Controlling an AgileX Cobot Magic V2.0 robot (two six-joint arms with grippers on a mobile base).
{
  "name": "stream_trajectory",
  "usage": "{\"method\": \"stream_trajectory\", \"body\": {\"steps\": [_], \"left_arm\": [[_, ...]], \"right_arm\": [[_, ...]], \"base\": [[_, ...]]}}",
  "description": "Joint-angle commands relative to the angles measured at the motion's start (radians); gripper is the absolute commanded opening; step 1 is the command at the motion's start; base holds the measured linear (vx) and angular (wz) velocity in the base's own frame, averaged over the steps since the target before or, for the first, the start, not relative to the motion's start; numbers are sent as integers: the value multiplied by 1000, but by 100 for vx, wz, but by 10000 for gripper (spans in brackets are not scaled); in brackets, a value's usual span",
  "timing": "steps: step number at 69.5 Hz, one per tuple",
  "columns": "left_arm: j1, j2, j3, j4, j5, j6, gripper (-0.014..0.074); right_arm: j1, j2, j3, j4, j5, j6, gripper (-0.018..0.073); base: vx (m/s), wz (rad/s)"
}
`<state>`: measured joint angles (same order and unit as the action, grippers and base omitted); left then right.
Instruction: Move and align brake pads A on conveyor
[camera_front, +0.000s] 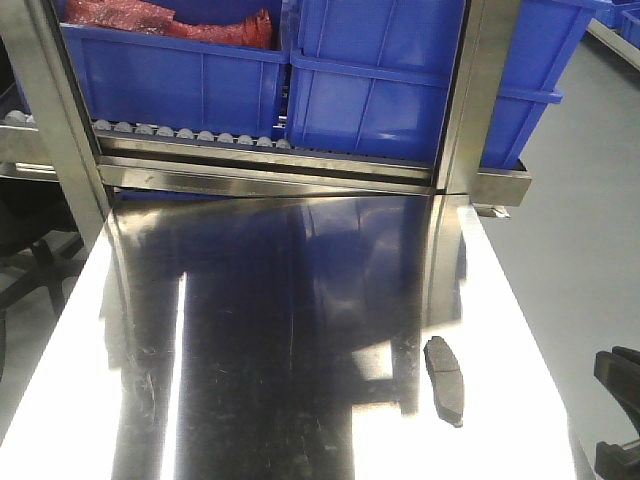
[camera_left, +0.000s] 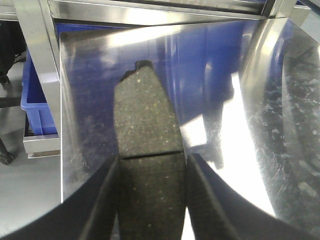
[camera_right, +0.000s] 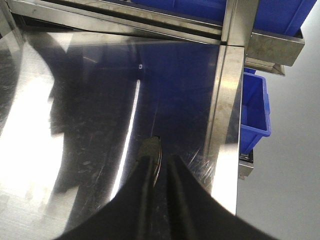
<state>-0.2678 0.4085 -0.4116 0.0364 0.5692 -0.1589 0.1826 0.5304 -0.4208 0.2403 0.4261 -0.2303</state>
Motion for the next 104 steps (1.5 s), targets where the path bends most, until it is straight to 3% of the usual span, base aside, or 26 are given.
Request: {"method": "stream_trajectory", "body": {"steps": [1, 12, 20, 31, 39, 64, 75, 81, 94, 104], "left_arm": [[-7, 5, -29, -3, -89, -1, 209], [-7, 5, -29, -3, -89, -1, 209], [-7, 5, -29, -3, -89, -1, 209], [-7, 5, -29, -3, -89, -1, 209], [-7, 5, -29, -3, -89, -1, 209], [-7, 5, -29, -3, -89, -1, 209], [-7, 5, -29, -3, -89, -1, 209], [-7, 5, -29, -3, -89, -1, 209], [-7, 5, -29, -3, -89, -1, 209], [-7, 5, -29, -3, -89, -1, 209]], "right_arm": [[-6, 3, -29, 1, -74, -6, 258], [-6, 3, -29, 0, -74, -6, 594], [-6, 3, -29, 1, -75, -6, 732], [-6, 13, -33, 2, -86, 6, 719], [-6, 88, -81, 2, -79, 79, 702], [-5, 567, -341, -18, 28, 90, 672], [54, 736, -446, -30, 49, 90, 669], [106, 819, -512, -47, 101, 153, 668], [157, 985, -624, -240, 232, 427, 663], [157, 1069, -667, -273, 272, 464, 651]], "base": [[0, 0], [0, 0], [0, 0], [0, 0], [0, 0], [0, 0], [0, 0], [0, 0], [0, 0], [0, 0]]}}
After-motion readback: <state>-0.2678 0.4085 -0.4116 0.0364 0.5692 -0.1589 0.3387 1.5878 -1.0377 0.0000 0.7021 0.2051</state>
